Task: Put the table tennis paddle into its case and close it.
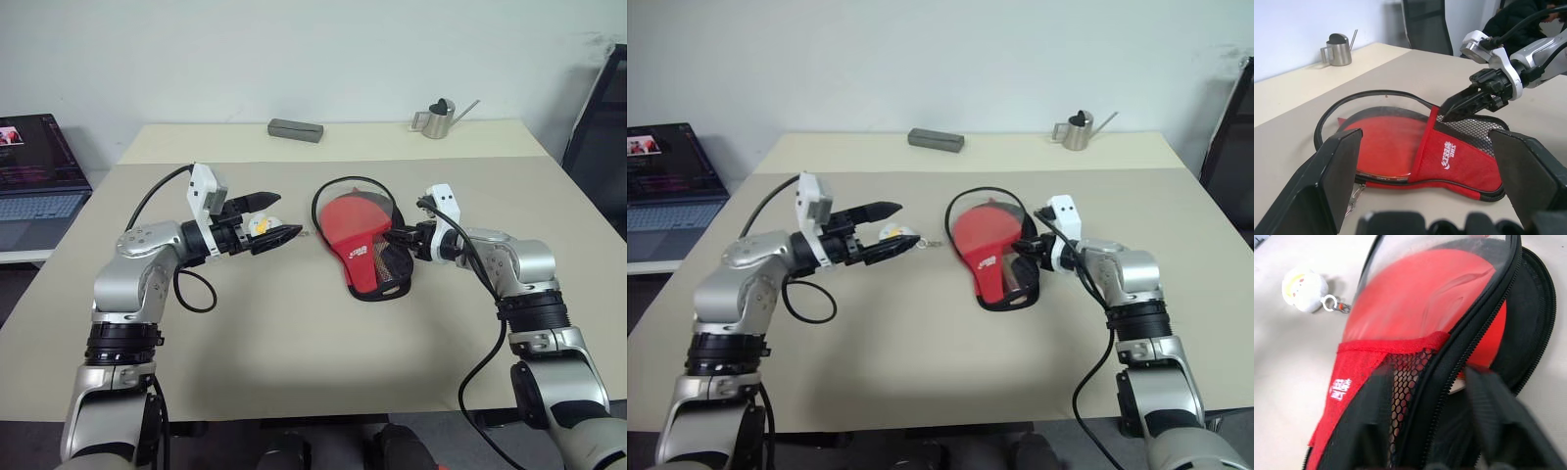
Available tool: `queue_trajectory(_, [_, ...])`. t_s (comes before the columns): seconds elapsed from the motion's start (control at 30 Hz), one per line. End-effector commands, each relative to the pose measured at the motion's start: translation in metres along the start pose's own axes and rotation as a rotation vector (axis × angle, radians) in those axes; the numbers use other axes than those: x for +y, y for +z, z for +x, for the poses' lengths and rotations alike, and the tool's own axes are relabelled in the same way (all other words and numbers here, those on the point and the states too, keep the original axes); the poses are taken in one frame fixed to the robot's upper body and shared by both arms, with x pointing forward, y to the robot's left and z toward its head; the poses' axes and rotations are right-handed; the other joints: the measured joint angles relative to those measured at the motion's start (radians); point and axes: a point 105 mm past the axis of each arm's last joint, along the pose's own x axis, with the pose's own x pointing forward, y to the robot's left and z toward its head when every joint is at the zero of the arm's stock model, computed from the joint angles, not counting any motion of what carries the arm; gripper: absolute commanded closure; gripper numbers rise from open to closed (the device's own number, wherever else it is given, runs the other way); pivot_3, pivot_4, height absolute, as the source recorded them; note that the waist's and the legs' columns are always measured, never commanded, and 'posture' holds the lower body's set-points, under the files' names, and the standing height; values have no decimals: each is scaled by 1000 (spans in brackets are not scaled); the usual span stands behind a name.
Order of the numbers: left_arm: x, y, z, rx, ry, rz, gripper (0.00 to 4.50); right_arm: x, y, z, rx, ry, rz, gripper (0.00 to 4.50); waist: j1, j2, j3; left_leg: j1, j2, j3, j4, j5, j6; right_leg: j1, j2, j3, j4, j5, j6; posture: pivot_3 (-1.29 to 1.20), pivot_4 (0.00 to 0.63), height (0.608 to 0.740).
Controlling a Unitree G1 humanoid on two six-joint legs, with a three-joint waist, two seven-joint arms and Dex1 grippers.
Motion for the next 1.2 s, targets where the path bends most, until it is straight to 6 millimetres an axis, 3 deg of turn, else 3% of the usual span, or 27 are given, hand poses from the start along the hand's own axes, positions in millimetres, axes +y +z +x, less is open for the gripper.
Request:
queue_trajectory(0.03, [1,11,-4,-15,3,50,0,0,10,-1,-31,-16,-29,3672,0,0,0,0,0,0,0,0,0,0,0,0,0,0,0,0,150,740])
queue_trajectory(0.13, [1,11,-5,-11,3,51,0,-5,7,-2,-20,-47,-28,4480,0,0,0,0,0,0,0,0,0,0,0,0,0,0,0,0,150,740])
queue_trajectory(0.53, [1,6,-4,10,-11,61,0,-22,-9,-18,29,-173,-10,4480,2,0,0,0,0,0,0,0,0,0,0,0,0,0,0,0,150,740])
queue_trajectory(0.83, [0,4,-3,19,-17,66,0,-24,-14,-14,31,-204,37,4480,4,0,0,0,0,0,0,0,0,0,0,0,0,0,0,0,150,740])
queue_trajectory(0.97, [0,3,-5,24,-15,70,0,-23,-8,-14,-1,-214,57,3474,4,0,0,0,0,0,0,0,0,0,0,0,0,0,0,0,150,740])
queue_trajectory(1.13, [0,2,-7,30,-12,72,0,-18,1,-18,-30,-200,78,1771,1,0,0,0,0,0,0,0,0,0,0,0,0,0,0,0,150,740])
queue_trajectory(1.2, [0,1,-8,33,-10,73,0,-18,6,-22,-48,-202,72,1771,0,0,0,0,0,0,0,0,0,0,0,0,0,0,0,0,150,740])
